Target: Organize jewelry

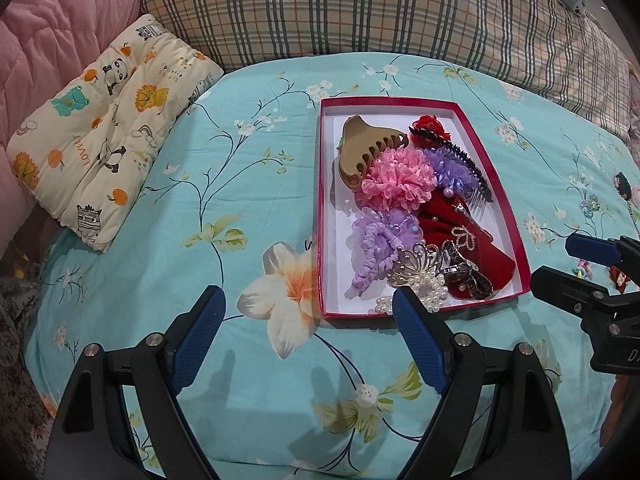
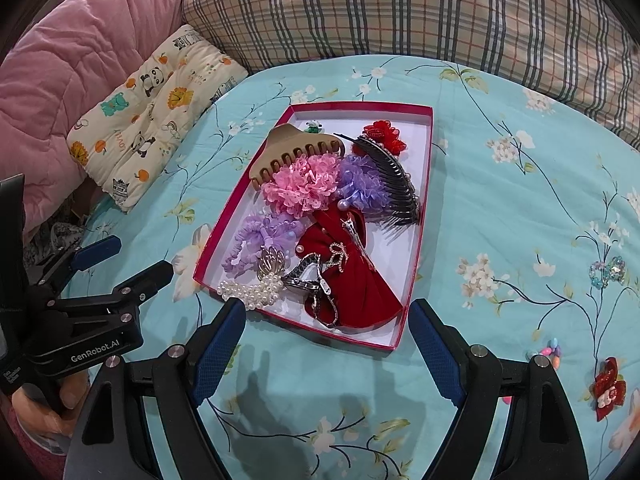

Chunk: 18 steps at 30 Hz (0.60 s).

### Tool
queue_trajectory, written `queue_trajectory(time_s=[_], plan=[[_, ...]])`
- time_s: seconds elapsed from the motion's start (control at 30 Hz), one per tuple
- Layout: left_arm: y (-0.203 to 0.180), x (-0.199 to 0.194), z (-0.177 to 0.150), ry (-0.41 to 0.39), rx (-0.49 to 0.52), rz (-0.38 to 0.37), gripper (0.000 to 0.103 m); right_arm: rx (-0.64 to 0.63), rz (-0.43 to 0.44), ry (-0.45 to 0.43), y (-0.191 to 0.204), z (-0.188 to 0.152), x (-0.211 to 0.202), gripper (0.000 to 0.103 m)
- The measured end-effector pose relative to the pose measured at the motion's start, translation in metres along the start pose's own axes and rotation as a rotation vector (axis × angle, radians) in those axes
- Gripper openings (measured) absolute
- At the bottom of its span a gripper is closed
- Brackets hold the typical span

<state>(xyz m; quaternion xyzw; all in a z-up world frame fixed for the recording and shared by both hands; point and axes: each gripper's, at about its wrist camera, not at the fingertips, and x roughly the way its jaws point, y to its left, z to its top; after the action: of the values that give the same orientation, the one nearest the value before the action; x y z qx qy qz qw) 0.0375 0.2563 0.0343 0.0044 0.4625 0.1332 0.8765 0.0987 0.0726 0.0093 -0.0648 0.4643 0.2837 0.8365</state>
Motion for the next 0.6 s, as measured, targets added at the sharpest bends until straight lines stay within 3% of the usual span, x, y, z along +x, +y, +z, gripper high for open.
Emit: queue_trajectory(time_s=[0.6], plan=[[-0.0003, 0.0010, 0.0011, -0.018, 0.003, 0.012, 0.086, 0.001, -0.002, 0.003, -0.0007, 0.0004, 0.0022, 0.085]])
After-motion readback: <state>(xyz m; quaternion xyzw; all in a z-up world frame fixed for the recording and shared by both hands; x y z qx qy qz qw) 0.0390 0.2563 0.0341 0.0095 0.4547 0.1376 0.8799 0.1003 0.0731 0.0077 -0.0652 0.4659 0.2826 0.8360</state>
